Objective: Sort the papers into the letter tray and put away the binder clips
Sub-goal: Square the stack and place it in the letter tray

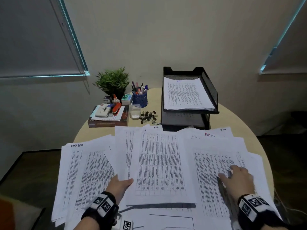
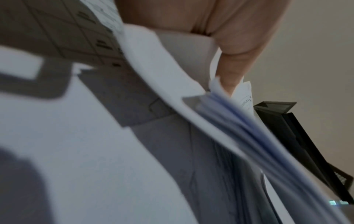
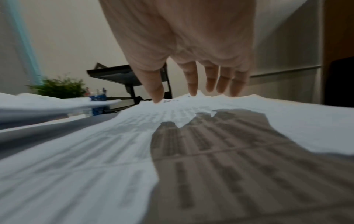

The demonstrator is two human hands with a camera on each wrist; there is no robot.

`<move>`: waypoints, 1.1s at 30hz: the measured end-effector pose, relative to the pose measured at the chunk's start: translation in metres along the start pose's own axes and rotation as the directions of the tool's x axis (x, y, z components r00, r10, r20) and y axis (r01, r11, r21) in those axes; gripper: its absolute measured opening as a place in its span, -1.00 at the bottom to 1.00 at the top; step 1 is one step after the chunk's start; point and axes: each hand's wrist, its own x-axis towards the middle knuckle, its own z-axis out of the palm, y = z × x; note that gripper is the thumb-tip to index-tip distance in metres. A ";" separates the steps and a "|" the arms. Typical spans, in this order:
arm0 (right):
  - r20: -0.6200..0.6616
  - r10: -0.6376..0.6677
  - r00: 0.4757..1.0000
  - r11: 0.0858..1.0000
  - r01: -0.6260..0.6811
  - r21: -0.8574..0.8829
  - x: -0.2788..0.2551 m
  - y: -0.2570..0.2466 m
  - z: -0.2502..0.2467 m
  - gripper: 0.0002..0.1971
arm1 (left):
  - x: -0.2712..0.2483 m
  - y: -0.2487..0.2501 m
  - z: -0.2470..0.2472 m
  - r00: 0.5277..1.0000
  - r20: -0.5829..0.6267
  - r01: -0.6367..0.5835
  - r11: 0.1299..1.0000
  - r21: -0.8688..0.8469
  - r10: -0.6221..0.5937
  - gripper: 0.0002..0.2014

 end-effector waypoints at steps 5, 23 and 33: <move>0.285 -0.185 0.940 0.881 0.030 0.472 -0.021 -0.045 0.028 -0.57 | -0.003 -0.002 0.004 1.000 0.020 -0.005 0.992 0.122 0.002 -0.67; 0.466 -0.169 0.869 0.574 -0.298 0.763 -0.012 -0.081 0.080 -0.83 | 0.026 0.024 -0.122 0.808 -0.537 0.177 0.768 0.615 0.244 -0.76; 0.457 -0.172 0.873 0.505 -0.320 0.802 -0.010 -0.077 0.090 -0.70 | 0.033 0.030 -0.179 0.808 -0.589 0.196 0.948 0.250 -0.012 -0.86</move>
